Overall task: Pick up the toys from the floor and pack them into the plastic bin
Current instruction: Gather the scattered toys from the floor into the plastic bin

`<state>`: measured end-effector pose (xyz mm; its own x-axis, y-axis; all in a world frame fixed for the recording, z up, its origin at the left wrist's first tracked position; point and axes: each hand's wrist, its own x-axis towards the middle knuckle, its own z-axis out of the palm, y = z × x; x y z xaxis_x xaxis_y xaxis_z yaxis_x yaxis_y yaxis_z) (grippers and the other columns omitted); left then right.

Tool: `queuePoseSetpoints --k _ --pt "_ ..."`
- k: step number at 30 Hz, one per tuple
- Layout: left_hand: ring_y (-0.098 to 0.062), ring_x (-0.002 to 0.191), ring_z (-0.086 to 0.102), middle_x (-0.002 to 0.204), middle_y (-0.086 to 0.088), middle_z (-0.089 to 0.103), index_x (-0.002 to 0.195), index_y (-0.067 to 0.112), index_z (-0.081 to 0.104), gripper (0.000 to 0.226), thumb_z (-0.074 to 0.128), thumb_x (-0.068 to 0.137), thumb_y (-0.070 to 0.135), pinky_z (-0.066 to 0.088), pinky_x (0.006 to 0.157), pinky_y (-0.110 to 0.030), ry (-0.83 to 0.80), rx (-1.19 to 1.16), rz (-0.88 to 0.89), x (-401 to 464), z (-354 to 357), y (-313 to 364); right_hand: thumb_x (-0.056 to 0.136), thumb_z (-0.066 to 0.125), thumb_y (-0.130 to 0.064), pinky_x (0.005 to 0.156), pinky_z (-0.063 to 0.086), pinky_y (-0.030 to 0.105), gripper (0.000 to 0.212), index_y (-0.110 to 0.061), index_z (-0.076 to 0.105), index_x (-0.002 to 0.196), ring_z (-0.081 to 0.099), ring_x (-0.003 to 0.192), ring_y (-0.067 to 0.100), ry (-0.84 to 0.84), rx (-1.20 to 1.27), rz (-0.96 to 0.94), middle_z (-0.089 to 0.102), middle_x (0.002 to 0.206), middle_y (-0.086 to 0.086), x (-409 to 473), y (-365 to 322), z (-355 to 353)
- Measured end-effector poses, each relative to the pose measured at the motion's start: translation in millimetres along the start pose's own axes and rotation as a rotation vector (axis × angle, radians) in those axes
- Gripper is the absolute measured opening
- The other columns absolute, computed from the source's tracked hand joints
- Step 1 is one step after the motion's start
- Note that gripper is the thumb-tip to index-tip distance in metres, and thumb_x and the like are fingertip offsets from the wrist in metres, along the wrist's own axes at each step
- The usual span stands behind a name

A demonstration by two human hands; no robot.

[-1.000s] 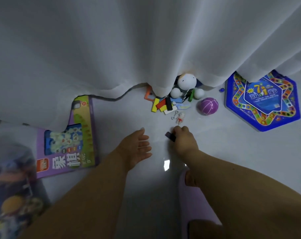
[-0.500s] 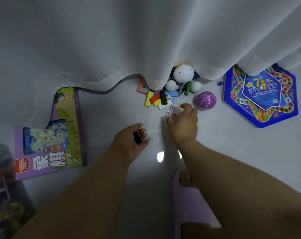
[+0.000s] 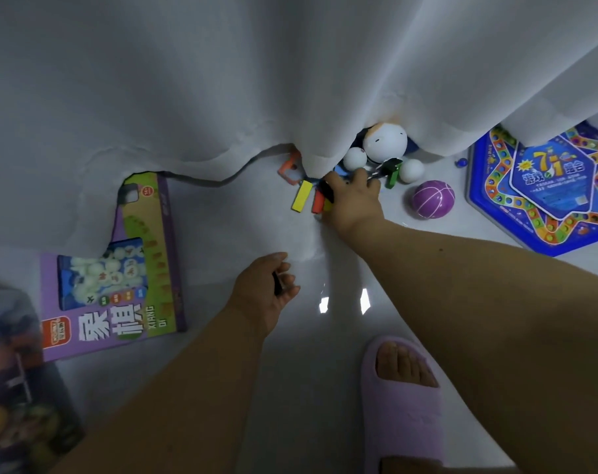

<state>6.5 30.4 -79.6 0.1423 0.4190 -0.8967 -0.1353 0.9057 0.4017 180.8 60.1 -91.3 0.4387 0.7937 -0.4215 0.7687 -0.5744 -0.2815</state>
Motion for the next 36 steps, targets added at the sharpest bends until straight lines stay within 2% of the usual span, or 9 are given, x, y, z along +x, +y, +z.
queuePoseSetpoints --k 7,15,17,20,22,26,30,33,36 --pt "-0.016 0.060 0.045 0.079 -0.003 0.052 0.100 0.012 0.061 0.015 0.046 0.096 0.010 0.044 0.060 -0.029 0.000 0.036 0.044 0.3 -1.8 -2.7 0.092 0.052 -0.020 0.088 0.039 0.043 0.050 -0.021 0.030 0.137 0.036 0.119 0.043 -0.115 -0.073 0.052 0.027 0.138 0.019 -2.4 0.1 2.9" --pt "-0.015 0.059 0.046 0.070 -0.002 0.051 0.082 0.015 0.057 0.009 0.056 0.091 0.014 0.045 0.062 -0.030 -0.014 -0.047 -0.090 -1.8 -3.1 3.2 0.089 0.050 -0.007 0.086 0.039 0.034 0.039 -0.013 0.047 0.128 0.049 0.108 0.041 -0.197 0.000 0.050 0.042 0.124 0.019 -9.2 12.5 0.6" --pt "-0.016 0.060 0.047 0.069 -0.002 0.051 0.078 0.016 0.055 0.014 0.054 0.092 0.016 0.045 0.066 -0.031 -0.030 -0.085 -0.107 -3.4 -4.5 4.0 0.087 0.051 -0.004 0.086 0.042 0.035 0.035 -0.010 0.052 0.122 0.052 0.106 0.040 -0.186 0.069 0.054 0.048 0.120 0.019 -13.6 15.0 1.6" --pt "-0.018 0.065 0.050 0.072 -0.005 0.052 0.083 0.012 0.057 0.023 0.047 0.096 0.028 0.046 0.072 -0.034 -0.059 -0.167 -0.122 -3.4 -5.3 4.6 0.086 0.051 -0.001 0.083 0.054 0.047 0.023 -0.012 0.056 0.105 0.063 0.094 0.041 -0.233 0.425 0.111 0.059 0.100 0.017 -29.5 4.4 -4.0" --pt "-0.021 0.071 0.056 0.078 -0.007 0.057 0.092 0.009 0.058 0.033 0.044 0.096 0.038 0.047 0.080 -0.037 -0.096 -0.270 -0.122 -5.6 -4.0 5.1 0.087 0.054 -0.002 0.076 0.057 0.047 0.015 -0.010 0.057 0.100 0.066 0.083 0.036 -0.282 0.578 0.040 0.060 0.093 0.015 -47.6 -14.8 -8.9" --pt "-0.027 0.098 0.068 0.106 -0.012 0.071 0.109 0.010 0.067 0.045 0.049 0.091 0.048 0.050 0.090 -0.042 -0.228 -0.557 -0.078 -11.2 -10.4 6.5 0.085 0.066 -0.023 0.074 0.048 0.031 0.026 -0.010 0.058 0.106 0.055 0.085 0.019 -0.397 0.331 -0.316 0.058 0.097 0.006 -82.5 -59.9 -5.7" --pt "-0.024 0.108 0.064 0.109 -0.005 0.069 0.104 0.017 0.069 0.033 0.052 0.090 0.042 0.044 0.100 -0.043 -0.283 -0.655 -0.050 -9.3 -25.1 9.7 0.081 0.066 -0.027 0.075 0.049 0.028 0.035 -0.014 0.056 0.112 0.057 0.090 0.018 -0.210 0.268 -0.472 0.055 0.104 0.003 -100.6 -76.4 -4.7" --pt "-0.022 0.082 0.070 0.086 -0.006 0.072 0.088 0.013 0.067 0.029 0.047 0.093 0.034 0.055 0.080 -0.038 -0.297 -0.609 0.010 -10.3 -27.0 17.5 0.083 0.060 -0.023 0.080 0.050 0.033 0.033 -0.013 0.058 0.114 0.058 0.096 0.020 -0.065 0.331 -0.546 0.058 0.110 0.004 -104.1 -74.5 -13.5" --pt "-0.020 0.067 0.063 0.074 -0.007 0.067 0.075 0.012 0.058 0.028 0.046 0.093 0.028 0.057 0.065 -0.028 -0.226 -0.524 -0.021 -8.7 -28.6 24.2 0.084 0.057 -0.019 0.084 0.046 0.034 0.030 -0.013 0.060 0.113 0.056 0.104 0.022 0.088 0.417 -0.356 0.059 0.114 0.005 -88.3 -62.2 -20.4"
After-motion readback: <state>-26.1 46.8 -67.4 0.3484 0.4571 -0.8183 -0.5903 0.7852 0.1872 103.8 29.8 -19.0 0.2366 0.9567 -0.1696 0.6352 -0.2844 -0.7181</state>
